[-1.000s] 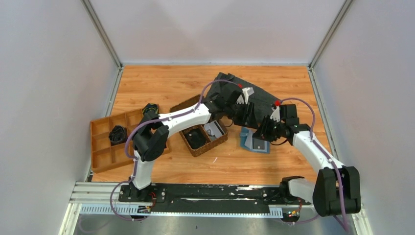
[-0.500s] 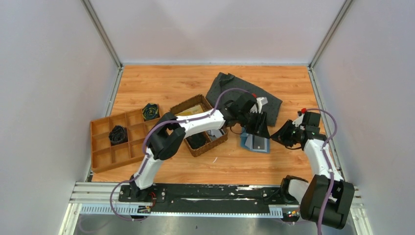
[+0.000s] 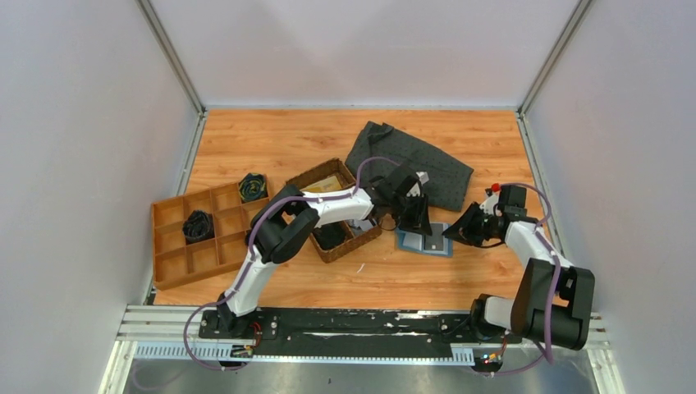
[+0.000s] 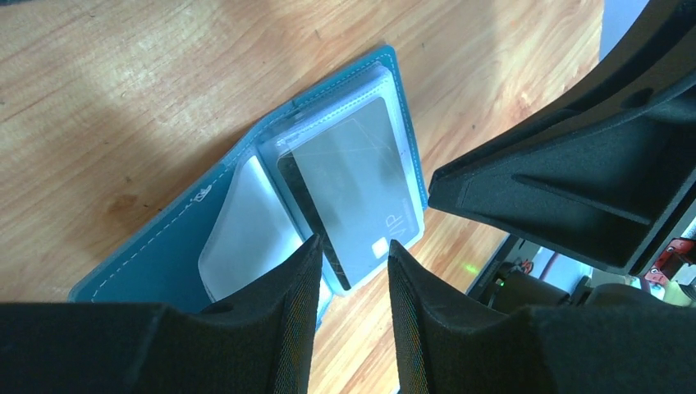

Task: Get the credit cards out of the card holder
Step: Remove the credit card from the card holder.

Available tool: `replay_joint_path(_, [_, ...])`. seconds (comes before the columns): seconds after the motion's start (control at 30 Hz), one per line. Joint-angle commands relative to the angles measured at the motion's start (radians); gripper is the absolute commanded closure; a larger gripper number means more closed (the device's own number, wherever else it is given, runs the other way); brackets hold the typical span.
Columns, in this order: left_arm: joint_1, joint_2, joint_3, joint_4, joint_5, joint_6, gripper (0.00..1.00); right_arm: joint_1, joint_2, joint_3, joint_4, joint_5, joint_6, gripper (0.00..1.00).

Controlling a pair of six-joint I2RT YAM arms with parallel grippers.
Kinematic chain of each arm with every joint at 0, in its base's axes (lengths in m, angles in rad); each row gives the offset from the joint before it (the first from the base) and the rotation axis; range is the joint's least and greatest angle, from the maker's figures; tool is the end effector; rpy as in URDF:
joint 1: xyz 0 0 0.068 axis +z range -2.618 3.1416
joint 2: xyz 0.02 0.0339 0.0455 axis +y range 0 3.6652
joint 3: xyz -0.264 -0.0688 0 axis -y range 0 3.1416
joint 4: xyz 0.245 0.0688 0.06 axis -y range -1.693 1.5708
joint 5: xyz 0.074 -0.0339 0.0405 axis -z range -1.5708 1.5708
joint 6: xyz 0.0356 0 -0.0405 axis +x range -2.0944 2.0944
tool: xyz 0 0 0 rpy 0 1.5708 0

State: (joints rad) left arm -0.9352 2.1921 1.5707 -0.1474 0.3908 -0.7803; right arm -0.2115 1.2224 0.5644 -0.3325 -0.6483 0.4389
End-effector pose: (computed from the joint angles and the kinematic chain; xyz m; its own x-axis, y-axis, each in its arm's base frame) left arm 0.2768 -0.3981 0.1600 -0.9311 0.1665 -0.3245 0.3539 0.6271 -0.6939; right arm 0.2162 -0.0244 0.1737 -0.8066 0.5196 -0.2817 0.2059 0.6938 0.6901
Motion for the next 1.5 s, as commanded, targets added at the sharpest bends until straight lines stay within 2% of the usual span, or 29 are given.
replay_joint_path(0.0, [0.002, 0.018, -0.021, 0.019, -0.032, -0.003, 0.62, 0.019, 0.039, 0.005, 0.035, -0.007, -0.015, 0.84])
replay_joint_path(0.53, [0.009, 0.058, -0.035, 0.025, -0.046, 0.009, 0.62, 0.035, 0.122, -0.024, 0.09, -0.006, -0.031, 0.84])
replay_joint_path(0.97, [0.031, 0.029, -0.105, 0.093, -0.036, -0.027, 0.69, 0.101, 0.17, -0.038, 0.13, -0.001, -0.013, 0.84])
replay_joint_path(1.2, [0.033, 0.0, -0.147, 0.119, -0.048, -0.035, 0.76, 0.102, 0.203, -0.047, 0.141, 0.004, -0.014, 0.86])
replay_joint_path(1.47, [0.039, -0.04, -0.176, 0.142, -0.047, -0.03, 0.98, 0.102, 0.228, -0.052, 0.141, 0.016, -0.024, 0.86])
